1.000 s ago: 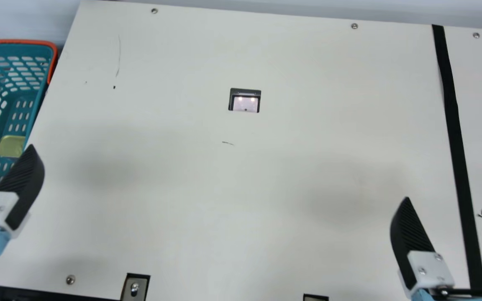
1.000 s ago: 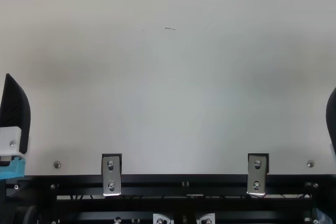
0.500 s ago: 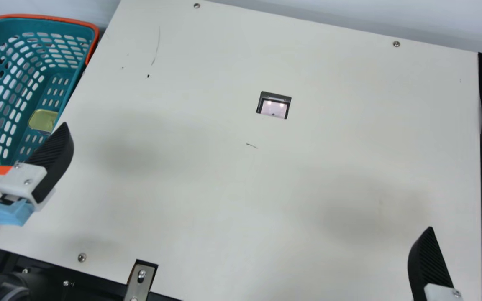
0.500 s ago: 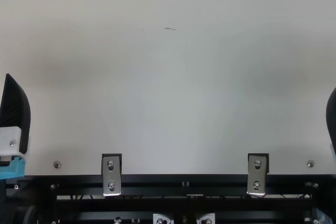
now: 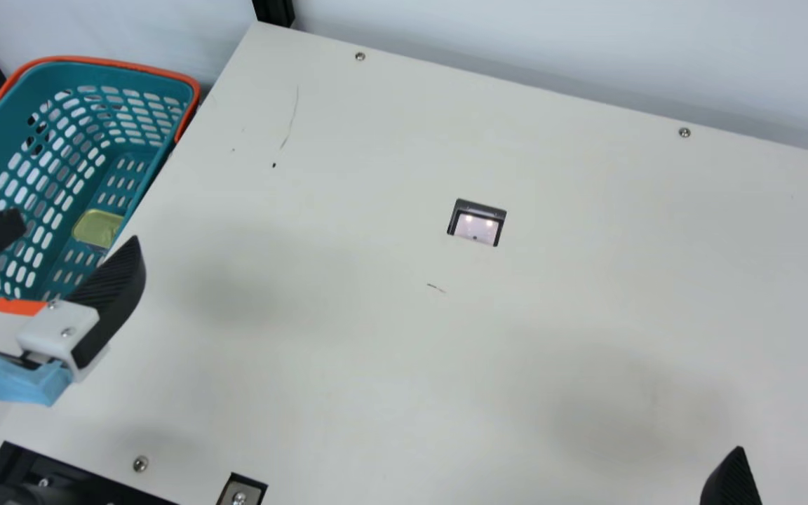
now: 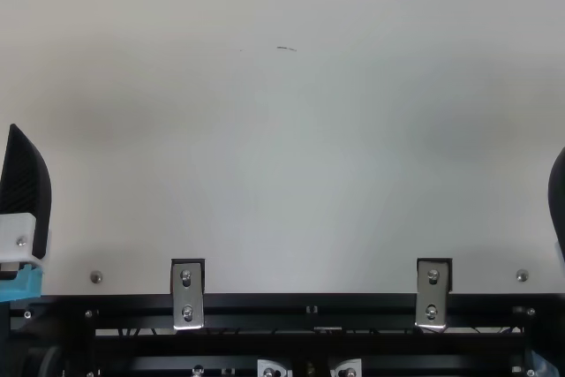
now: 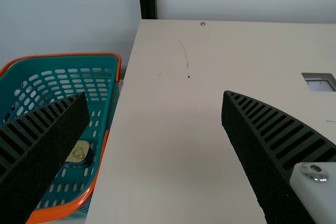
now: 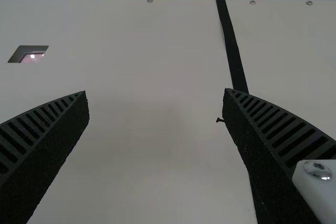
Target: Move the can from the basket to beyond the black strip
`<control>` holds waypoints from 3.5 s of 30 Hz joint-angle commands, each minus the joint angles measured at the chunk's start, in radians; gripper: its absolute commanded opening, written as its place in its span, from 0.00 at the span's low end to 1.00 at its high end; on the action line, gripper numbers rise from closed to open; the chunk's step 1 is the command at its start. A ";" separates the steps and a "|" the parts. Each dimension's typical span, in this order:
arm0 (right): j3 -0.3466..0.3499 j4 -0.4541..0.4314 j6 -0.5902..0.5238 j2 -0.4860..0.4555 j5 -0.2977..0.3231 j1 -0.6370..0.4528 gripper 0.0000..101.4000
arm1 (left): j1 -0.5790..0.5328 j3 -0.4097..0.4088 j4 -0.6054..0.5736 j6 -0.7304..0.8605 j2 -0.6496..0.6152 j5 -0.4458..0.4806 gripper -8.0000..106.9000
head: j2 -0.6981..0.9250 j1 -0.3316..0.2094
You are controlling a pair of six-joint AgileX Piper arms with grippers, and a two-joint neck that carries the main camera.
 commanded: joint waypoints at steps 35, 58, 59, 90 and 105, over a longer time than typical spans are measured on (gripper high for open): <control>0.000 0.000 0.000 0.000 0.000 0.000 1.00 | 0.151 -0.280 0.057 -0.113 0.409 -0.100 0.85 | 0.037 -0.032; 0.000 0.000 0.000 0.000 0.000 0.000 1.00 | 0.217 -0.636 0.347 -0.662 0.985 0.107 0.85 | 0.037 -0.032; 0.000 0.000 0.000 0.000 0.000 0.000 1.00 | 0.216 -0.638 0.354 -0.685 1.006 0.108 0.85 | 0.037 -0.032; 0.000 0.000 0.000 0.000 0.000 0.000 1.00 | 0.475 -0.750 0.217 -0.908 1.624 -0.121 0.85 | 0.037 -0.032; 0.000 0.000 0.000 0.000 0.000 0.000 1.00 | 0.535 -0.877 0.096 -0.875 1.881 -0.156 0.85 | 0.037 -0.032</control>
